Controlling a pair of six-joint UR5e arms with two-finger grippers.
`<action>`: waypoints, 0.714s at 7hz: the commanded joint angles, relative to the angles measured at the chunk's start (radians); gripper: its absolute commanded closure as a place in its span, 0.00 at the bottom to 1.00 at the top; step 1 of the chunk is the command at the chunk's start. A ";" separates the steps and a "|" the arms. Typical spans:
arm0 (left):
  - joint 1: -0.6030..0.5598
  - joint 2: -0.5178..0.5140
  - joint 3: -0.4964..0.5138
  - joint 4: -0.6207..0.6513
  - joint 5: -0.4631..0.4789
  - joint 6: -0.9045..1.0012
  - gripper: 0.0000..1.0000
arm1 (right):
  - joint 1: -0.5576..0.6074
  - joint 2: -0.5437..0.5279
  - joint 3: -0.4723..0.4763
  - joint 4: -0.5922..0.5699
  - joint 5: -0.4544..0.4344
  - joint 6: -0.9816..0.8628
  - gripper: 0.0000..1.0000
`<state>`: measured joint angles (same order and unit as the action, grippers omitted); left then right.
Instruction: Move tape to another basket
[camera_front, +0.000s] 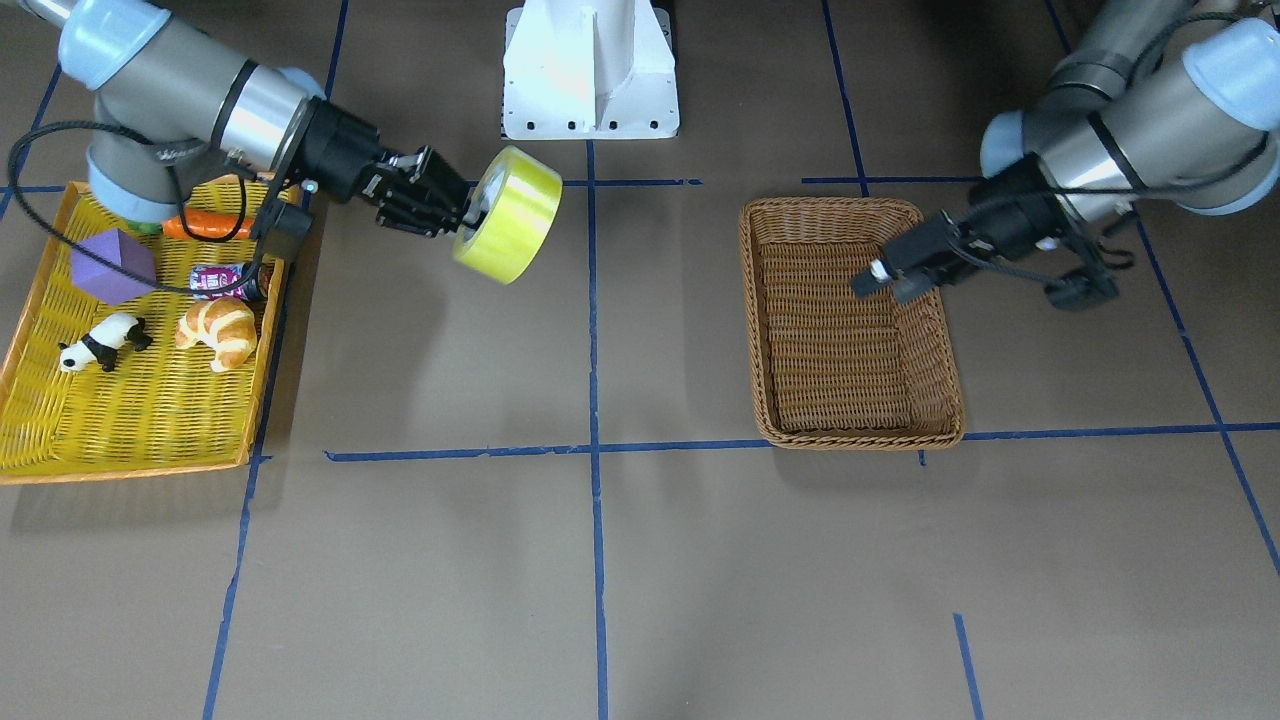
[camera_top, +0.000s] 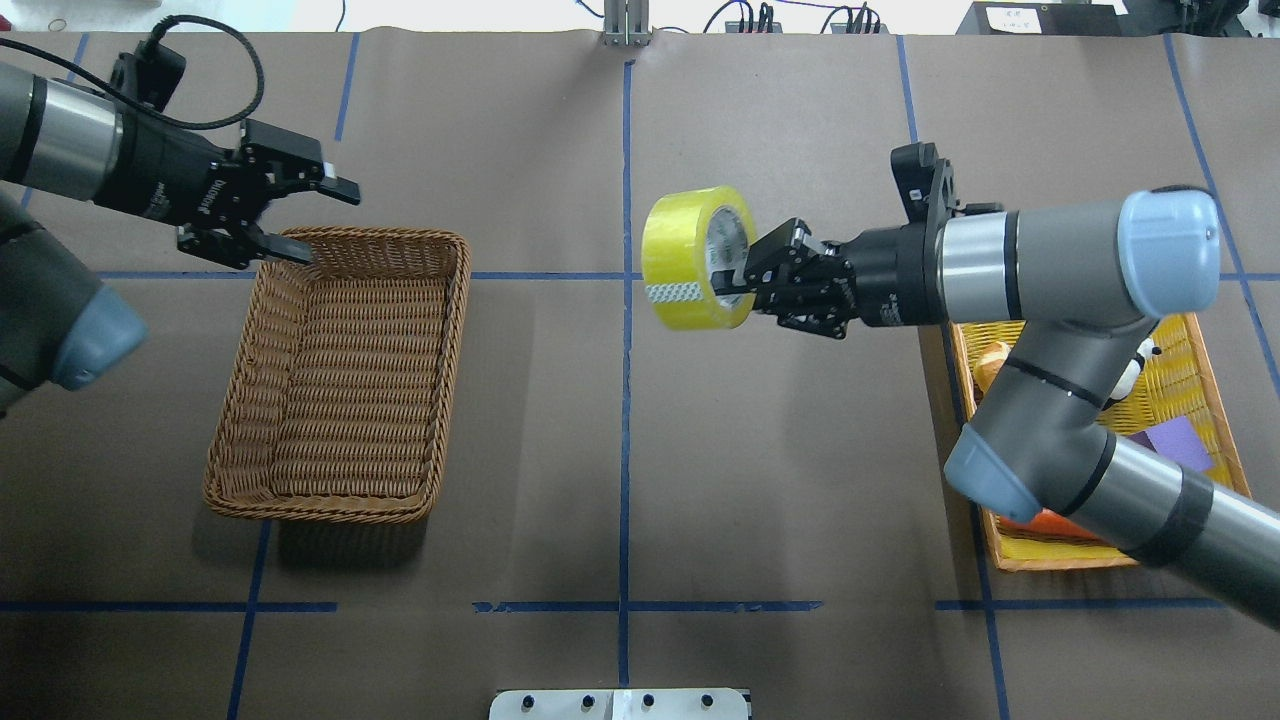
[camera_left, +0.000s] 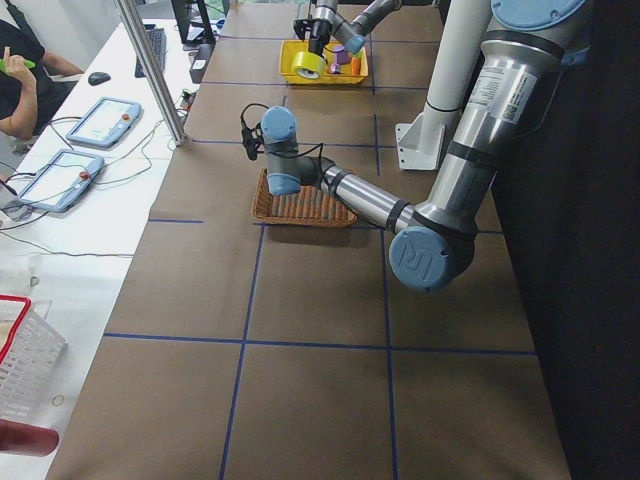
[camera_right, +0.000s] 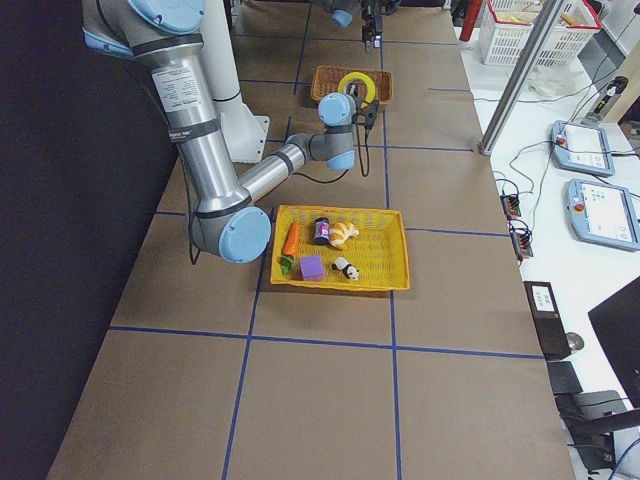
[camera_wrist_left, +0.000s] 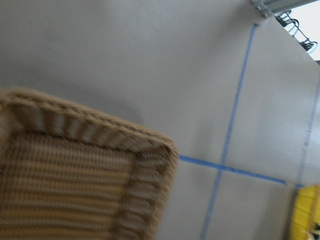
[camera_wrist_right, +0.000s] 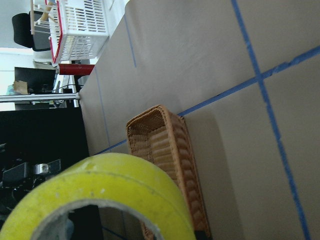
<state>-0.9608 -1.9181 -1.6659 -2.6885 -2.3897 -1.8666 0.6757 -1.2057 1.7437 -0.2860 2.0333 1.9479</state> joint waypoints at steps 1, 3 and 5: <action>0.116 -0.010 -0.081 -0.185 0.157 -0.277 0.00 | -0.092 -0.002 0.094 0.027 -0.074 0.046 0.99; 0.169 -0.013 -0.107 -0.353 0.237 -0.418 0.00 | -0.108 -0.011 0.128 0.156 -0.084 0.121 0.98; 0.243 -0.031 -0.121 -0.496 0.409 -0.590 0.00 | -0.136 -0.022 0.125 0.200 -0.097 0.137 0.98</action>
<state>-0.7583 -1.9362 -1.7777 -3.1102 -2.0686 -2.3647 0.5557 -1.2226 1.8680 -0.1095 1.9410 2.0746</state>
